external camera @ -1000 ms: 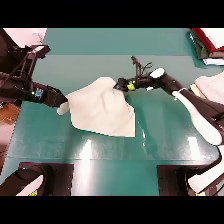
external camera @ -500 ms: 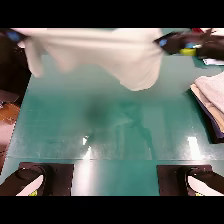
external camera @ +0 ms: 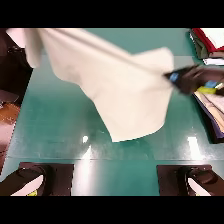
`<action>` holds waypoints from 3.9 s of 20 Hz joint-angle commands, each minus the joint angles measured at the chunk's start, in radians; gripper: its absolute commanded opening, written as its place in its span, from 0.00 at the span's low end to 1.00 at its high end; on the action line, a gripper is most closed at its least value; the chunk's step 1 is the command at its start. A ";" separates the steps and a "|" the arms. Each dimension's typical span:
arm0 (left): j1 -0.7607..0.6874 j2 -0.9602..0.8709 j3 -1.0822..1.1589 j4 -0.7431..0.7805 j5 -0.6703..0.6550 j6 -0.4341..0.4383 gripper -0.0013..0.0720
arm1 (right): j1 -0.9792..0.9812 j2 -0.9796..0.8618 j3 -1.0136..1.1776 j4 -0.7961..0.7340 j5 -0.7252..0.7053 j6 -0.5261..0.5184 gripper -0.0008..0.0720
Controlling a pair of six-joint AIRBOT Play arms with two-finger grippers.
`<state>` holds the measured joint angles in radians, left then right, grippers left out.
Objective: Fold the shirts.
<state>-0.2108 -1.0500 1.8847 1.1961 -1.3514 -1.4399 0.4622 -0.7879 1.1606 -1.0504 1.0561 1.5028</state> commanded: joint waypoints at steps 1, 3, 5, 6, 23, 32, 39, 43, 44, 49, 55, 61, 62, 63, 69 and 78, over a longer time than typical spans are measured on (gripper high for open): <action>0.000 -0.095 -0.173 -0.105 -0.055 0.031 0.05 | 0.163 -0.008 -0.189 0.000 -0.120 0.091 0.03; 0.000 -0.142 -0.334 -0.094 -0.053 0.066 0.05 | 0.235 -0.066 -0.261 0.001 -0.197 0.121 0.03; 0.000 -0.180 -0.484 -0.057 -0.024 0.103 0.05 | 0.294 -0.135 -0.312 0.002 -0.254 0.149 0.03; 0.000 -0.195 -0.544 -0.026 -0.005 0.113 0.05 | 0.318 -0.171 -0.326 0.002 -0.268 0.149 0.03; 0.000 -0.180 -0.503 0.123 0.052 0.112 0.05 | -0.130 -0.257 -0.160 0.040 0.108 -0.100 0.74; 0.000 -0.180 -0.503 0.078 0.045 0.104 0.05 | -0.138 -0.709 0.083 0.143 0.211 -0.170 0.74; 0.000 -0.180 -0.503 0.079 0.042 0.104 0.05 | -0.085 -0.963 0.257 0.143 0.425 -0.168 0.74; 0.000 -0.180 -0.503 0.079 0.028 0.104 0.05 | -0.010 -1.017 0.312 0.142 0.410 -0.180 0.58; 0.000 -0.180 -0.503 0.079 0.022 0.104 0.05 | 0.004 -1.020 0.327 0.141 0.410 -0.197 0.34; 0.000 -0.180 -0.503 0.080 -0.004 0.104 0.05 | -0.002 -0.994 0.442 0.101 0.407 -0.214 0.03; 0.000 -0.098 -0.311 0.218 0.012 0.101 0.05 | -0.114 -0.754 0.634 -0.209 0.402 -0.133 0.03; 0.000 0.023 0.063 0.162 0.036 0.101 0.05 | -0.234 -0.470 0.815 -0.218 0.348 -0.123 0.03; 0.000 0.039 0.102 0.149 0.037 0.101 0.05 | -0.242 -0.430 0.829 -0.219 0.344 -0.123 0.03; 0.000 0.056 0.137 0.139 0.037 0.101 0.05 | -0.250 -0.389 0.837 -0.234 0.340 -0.123 0.03; 0.000 0.121 0.189 0.084 0.081 0.100 0.05 | -0.252 -0.200 0.838 -0.261 0.378 -0.079 0.03; 0.000 -0.076 -0.116 0.082 -0.072 0.078 0.05 | -0.232 -0.119 0.342 -0.251 0.524 0.108 0.03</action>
<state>-0.2108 -1.0397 1.8839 1.2831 -1.3514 -1.3602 0.2161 -0.9321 1.7088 -1.3083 1.5581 1.5555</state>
